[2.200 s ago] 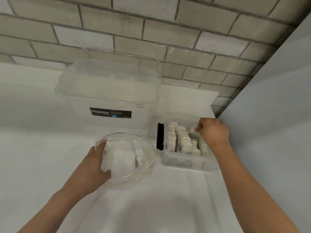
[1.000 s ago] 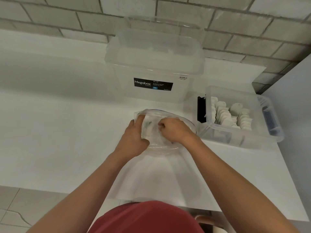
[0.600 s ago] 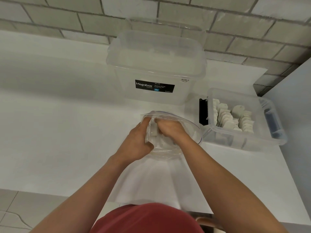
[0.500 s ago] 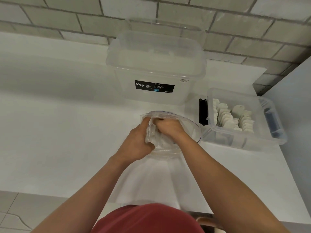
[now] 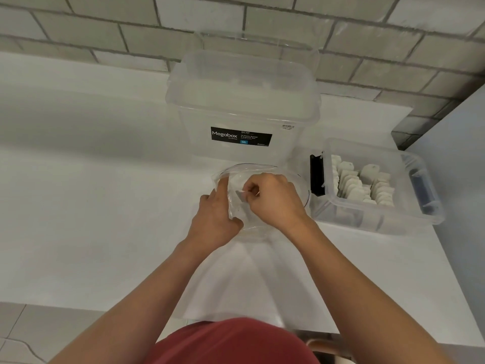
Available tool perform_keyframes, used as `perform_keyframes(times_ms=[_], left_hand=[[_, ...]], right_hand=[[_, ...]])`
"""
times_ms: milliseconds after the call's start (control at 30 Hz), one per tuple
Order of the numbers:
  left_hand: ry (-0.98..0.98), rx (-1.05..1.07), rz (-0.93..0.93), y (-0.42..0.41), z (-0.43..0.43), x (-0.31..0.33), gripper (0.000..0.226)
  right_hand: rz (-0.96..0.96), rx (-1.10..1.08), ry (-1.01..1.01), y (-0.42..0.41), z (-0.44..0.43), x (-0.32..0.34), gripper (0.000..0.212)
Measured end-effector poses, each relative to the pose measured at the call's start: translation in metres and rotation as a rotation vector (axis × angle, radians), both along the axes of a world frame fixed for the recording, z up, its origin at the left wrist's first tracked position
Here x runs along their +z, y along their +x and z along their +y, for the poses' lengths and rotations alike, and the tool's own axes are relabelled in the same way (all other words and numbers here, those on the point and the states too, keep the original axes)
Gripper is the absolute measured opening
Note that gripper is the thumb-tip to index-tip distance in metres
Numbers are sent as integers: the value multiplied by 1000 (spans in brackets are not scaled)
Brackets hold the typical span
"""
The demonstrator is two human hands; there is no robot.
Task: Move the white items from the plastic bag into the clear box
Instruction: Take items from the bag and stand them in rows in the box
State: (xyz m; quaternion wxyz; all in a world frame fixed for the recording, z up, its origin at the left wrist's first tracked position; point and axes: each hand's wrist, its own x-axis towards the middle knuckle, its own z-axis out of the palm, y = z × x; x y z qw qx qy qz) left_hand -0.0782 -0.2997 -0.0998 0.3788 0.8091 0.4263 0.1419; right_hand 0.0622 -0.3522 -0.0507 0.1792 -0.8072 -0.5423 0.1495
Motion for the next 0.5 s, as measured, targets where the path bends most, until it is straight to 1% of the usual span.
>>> perform_keyframes(times_ms=[67, 100, 200, 300, 400, 500], left_hand=[[7, 1, 5, 1, 1, 2, 94], [11, 2, 9, 2, 1, 3, 93], [14, 6, 12, 2, 1, 6, 90], [19, 1, 19, 2, -1, 7, 92], [16, 0, 49, 0, -3, 6, 96], [9, 5, 65, 1, -2, 4, 99]], right_hand=[[-31, -18, 119, -1, -7, 10, 13], [-5, -43, 171, 0, -11, 14, 11], [185, -129, 327, 8, -22, 18, 6], [278, -146, 326, 13, -39, 10, 3], [361, -217, 366, 19, -55, 6, 5], [384, -221, 393, 26, -67, 12, 8]])
